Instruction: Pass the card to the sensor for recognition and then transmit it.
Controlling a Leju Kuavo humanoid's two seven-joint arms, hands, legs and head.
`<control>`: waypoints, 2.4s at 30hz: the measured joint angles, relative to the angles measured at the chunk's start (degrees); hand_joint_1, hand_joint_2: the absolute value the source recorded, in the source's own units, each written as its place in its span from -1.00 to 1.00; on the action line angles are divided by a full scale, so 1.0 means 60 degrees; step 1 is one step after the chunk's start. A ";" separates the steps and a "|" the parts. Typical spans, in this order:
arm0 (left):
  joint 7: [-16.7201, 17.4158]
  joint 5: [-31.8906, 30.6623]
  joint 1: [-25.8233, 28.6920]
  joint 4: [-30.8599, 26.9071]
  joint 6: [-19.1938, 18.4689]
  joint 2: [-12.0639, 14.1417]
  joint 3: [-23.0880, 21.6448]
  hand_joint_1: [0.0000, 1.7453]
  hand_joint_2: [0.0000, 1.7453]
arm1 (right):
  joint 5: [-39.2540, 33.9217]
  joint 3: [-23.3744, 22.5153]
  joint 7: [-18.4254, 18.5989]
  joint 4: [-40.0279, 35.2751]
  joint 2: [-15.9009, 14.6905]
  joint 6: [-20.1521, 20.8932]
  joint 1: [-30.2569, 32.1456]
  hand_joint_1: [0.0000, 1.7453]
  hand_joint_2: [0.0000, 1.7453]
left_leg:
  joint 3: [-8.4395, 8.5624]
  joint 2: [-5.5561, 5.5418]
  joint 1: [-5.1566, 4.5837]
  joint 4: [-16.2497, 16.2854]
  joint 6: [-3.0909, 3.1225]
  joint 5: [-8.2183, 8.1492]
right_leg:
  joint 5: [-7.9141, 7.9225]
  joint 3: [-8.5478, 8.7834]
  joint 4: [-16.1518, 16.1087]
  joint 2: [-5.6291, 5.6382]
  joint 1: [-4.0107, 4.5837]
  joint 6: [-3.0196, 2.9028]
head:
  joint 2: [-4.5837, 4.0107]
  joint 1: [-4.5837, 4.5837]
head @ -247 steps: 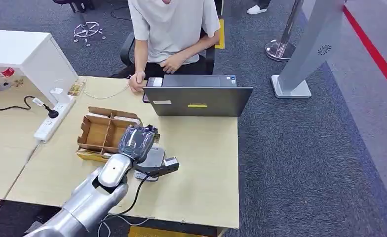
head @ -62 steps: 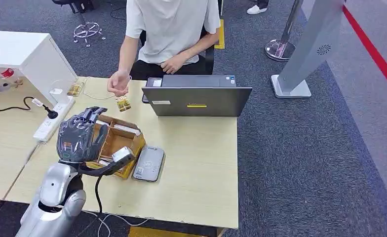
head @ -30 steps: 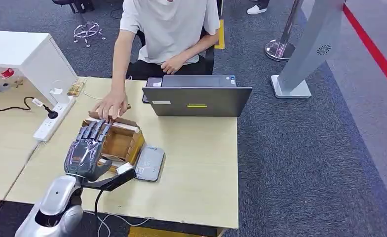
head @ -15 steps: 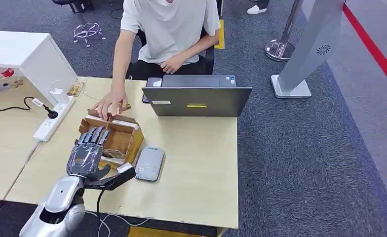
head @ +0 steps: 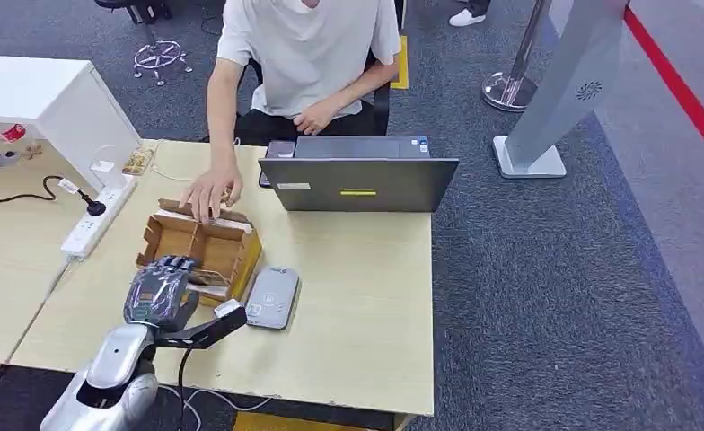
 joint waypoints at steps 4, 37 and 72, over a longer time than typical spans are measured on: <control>-0.0011 0.0036 0.0002 0.0033 0.0033 -0.0029 0.0000 1.00 1.00 | 0.0000 0.0000 0.0000 0.0000 0.0000 0.0000 0.0002 -1.00 -1.00 | -0.0001 0.0000 0.0000 0.0000 0.0000 0.0000 | 0.0000 0.0000 0.0000 0.0000 0.0000 0.0000 | 0.0000 0.0000; -0.0120 -0.0292 0.0156 0.0029 0.0863 -0.0219 0.0004 -1.00 1.00 | 0.0011 0.0000 -0.0007 0.0000 -0.0004 -0.0029 0.0002 -1.00 -1.00 | -0.0002 -0.0001 0.0000 0.0000 0.0000 0.0000 | 0.0000 0.0001 0.0000 -0.0001 0.0000 0.0000 | 0.0000 0.0000; -0.0266 -0.0616 -0.0851 0.0834 0.0864 -0.0554 0.0004 -1.00 1.00 | 0.0277 0.0000 0.0026 0.0000 -0.0004 0.0029 -0.0008 -1.00 -1.00 | -0.0001 -0.0002 0.0000 0.0000 0.0000 0.0000 | 0.0001 0.0001 0.0000 -0.0002 0.0000 0.0000 | 0.0000 -0.0004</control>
